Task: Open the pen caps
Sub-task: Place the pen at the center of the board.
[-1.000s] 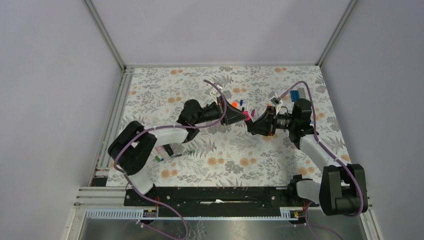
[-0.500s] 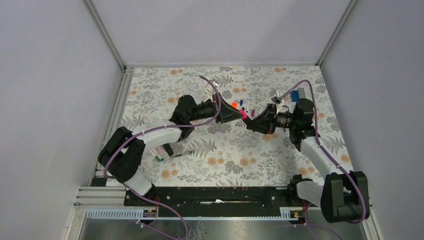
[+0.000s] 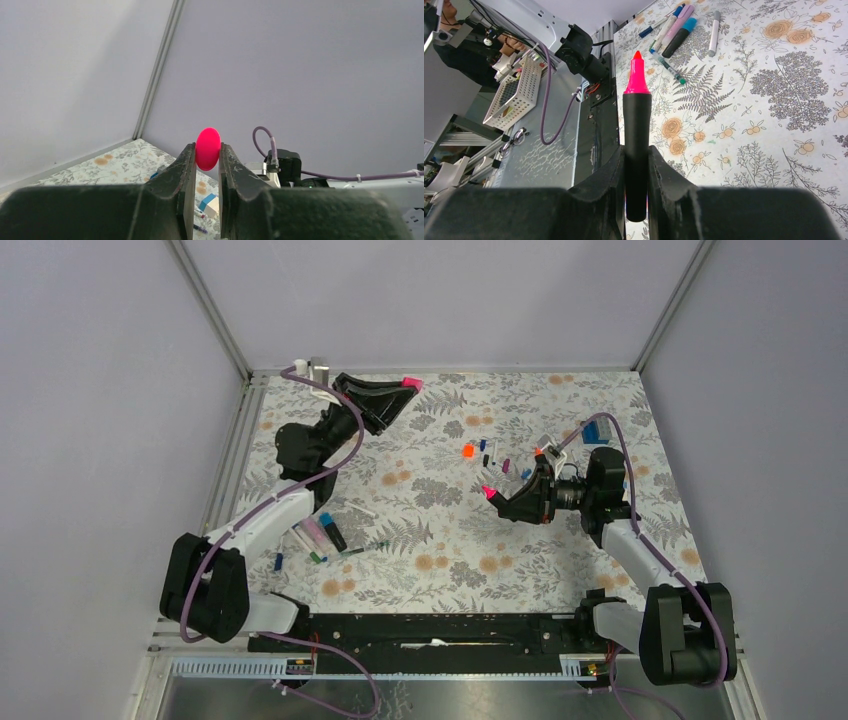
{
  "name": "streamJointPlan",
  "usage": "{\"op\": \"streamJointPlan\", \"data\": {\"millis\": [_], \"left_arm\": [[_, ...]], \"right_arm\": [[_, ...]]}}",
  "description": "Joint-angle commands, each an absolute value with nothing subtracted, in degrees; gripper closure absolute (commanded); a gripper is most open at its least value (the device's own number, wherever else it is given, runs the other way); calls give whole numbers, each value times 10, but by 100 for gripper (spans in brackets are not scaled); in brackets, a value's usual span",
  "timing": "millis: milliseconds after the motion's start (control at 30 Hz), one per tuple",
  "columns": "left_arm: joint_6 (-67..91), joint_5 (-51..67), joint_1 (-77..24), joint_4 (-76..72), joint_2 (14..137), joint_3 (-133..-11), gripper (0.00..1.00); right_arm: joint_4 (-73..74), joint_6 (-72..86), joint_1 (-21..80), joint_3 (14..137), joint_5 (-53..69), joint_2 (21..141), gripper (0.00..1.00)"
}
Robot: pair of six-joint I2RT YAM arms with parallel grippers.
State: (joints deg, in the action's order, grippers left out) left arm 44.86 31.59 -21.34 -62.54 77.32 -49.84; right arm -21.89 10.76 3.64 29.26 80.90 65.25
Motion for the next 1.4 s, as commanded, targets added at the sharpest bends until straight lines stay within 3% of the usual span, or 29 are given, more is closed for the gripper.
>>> {"op": "streamJointPlan", "data": {"millis": [0,967,1367], "left_arm": [[445,308,-216,-658,765,-491,100],[460,330,-198,-628,719,-441,100],[478,339,-198,-624,675,-378,100]], "right_arm": [[-220,101,36,299,834,647,100],[-213,91,36,299,823,647,100],[-131,26,14,316,786,644,100]]}}
